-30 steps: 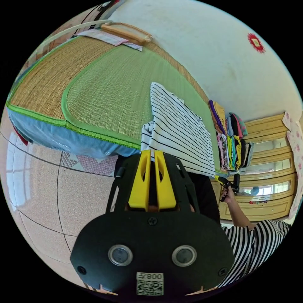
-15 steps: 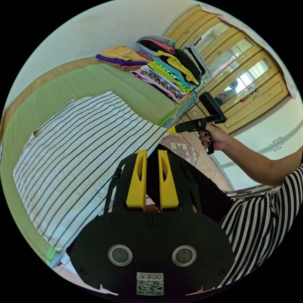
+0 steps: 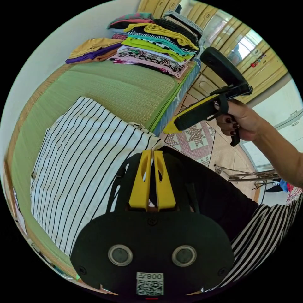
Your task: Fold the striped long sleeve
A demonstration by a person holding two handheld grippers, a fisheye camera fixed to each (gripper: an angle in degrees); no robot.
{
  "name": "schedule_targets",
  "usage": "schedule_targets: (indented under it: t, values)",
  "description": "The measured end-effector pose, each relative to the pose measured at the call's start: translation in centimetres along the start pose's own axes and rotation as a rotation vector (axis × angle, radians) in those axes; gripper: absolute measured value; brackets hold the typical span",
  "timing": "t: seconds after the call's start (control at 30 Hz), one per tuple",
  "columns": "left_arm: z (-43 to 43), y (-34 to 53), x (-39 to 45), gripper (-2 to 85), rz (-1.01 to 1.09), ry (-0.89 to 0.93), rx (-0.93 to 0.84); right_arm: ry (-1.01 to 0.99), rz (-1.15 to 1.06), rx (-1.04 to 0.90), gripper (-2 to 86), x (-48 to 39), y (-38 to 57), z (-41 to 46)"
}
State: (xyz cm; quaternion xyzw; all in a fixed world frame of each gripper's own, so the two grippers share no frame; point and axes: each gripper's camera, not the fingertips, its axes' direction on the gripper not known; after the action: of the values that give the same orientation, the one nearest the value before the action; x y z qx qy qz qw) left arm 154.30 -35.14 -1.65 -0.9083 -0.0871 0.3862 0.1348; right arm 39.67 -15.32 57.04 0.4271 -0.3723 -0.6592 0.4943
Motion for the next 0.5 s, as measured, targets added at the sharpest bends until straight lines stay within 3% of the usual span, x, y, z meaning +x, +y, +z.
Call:
schedule_targets:
  t: [0.17, 0.5]
  values:
    - [-3.4, -1.4, -0.8, 1.2, -0.039, 0.049, 0.02, 0.012, 0.048, 0.09, 3.3, 2.4, -4.9, -0.5]
    - [-9.0, -3.3, -3.4, 1.1, -0.083, 0.135, 0.048, 0.122, 0.092, 0.027, 7.5, 4.1, -16.6, 4.0]
